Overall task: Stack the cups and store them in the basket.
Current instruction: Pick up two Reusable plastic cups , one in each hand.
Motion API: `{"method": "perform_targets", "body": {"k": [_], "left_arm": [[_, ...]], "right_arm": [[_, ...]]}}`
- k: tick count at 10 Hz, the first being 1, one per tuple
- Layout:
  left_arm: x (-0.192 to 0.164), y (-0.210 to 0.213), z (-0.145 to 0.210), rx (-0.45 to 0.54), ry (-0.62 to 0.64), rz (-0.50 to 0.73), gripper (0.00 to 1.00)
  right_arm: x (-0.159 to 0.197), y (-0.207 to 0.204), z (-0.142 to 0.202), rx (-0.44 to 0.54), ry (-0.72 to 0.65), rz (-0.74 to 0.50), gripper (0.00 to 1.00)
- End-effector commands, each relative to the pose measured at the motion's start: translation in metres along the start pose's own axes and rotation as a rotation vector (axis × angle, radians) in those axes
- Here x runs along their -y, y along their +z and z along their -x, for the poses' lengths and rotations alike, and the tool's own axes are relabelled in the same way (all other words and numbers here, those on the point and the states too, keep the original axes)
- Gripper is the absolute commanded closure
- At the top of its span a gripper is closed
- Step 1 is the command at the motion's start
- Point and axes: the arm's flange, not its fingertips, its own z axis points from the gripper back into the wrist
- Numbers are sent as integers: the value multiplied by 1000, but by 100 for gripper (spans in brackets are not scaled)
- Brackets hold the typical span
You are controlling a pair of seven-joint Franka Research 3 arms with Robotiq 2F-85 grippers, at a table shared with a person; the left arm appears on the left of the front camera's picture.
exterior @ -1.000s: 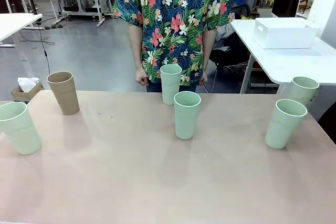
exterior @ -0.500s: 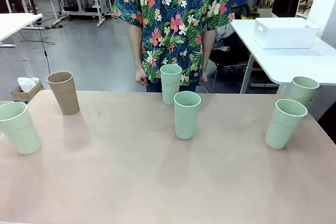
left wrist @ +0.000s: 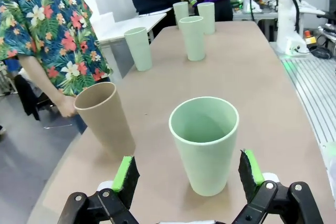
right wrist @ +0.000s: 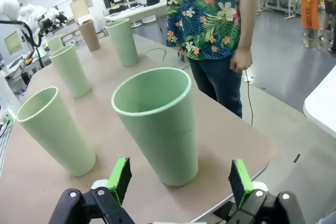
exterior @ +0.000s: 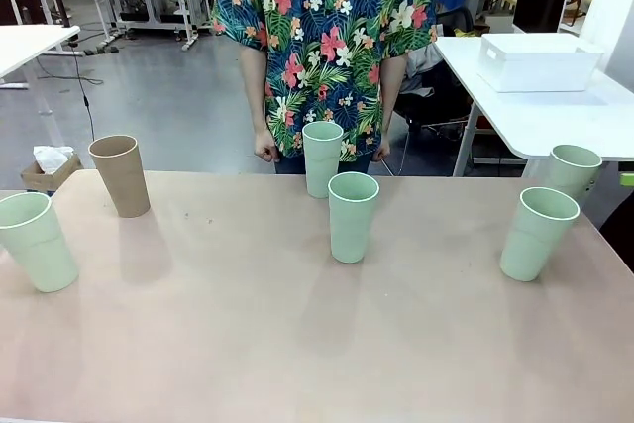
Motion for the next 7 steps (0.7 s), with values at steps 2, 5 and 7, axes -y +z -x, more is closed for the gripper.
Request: {"method": "perform_targets", "body": {"k": [2,5,7], "left_arm": [[0,0,0,0,0,0,0],[0,0,0,0,0,0,0],[-15,11,18,53,20,28,0]], "right_arm": [[0,0,0,0,0,0,0],[0,0,0,0,0,0,0],[7,0,9,35,-15,-48,0]]}}
